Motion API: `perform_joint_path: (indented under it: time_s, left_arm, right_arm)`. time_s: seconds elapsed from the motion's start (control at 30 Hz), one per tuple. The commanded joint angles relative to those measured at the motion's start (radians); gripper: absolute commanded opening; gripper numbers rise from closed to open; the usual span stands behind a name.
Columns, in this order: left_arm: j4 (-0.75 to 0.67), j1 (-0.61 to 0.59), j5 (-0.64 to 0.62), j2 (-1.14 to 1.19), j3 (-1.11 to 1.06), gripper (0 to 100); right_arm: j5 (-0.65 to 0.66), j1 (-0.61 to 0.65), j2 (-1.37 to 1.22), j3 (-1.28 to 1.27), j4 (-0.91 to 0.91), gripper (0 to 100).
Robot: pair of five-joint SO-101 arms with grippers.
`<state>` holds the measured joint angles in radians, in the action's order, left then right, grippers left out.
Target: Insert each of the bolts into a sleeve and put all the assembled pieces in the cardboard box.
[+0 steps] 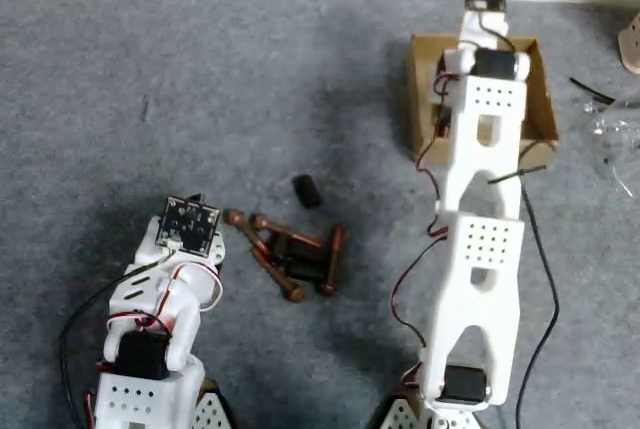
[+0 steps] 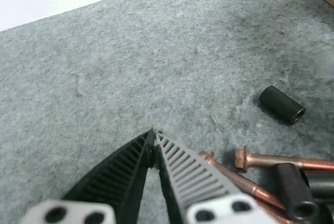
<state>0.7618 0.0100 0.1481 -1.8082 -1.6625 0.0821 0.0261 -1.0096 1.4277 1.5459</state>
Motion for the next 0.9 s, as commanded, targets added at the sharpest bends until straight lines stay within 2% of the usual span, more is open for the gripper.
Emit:
perform_joint_path:
  time_s: [0.0,0.1,0.27,0.67,0.87]
  left_arm:
    - [-0.026,-0.012,0.0,-0.007,0.021,1]
    - [-0.026,-0.012,0.0,-0.007,0.021,1]
    - [-0.026,-0.012,0.0,-0.007,0.021,1]
    - [-0.028,-0.012,0.0,-0.007,0.019,1]
    - [-0.028,-0.012,0.0,-0.008,0.019,1]
  right_arm:
    - [-0.012,0.097,0.025,0.231,0.191,21.1]
    - [-0.012,0.153,0.031,0.318,0.222,21.0]
    - [-0.063,0.18,0.027,0.278,0.222,21.0]
    - [-0.061,0.337,0.038,0.243,0.222,21.0]
    - [-0.061,0.366,0.189,0.231,0.223,21.0]
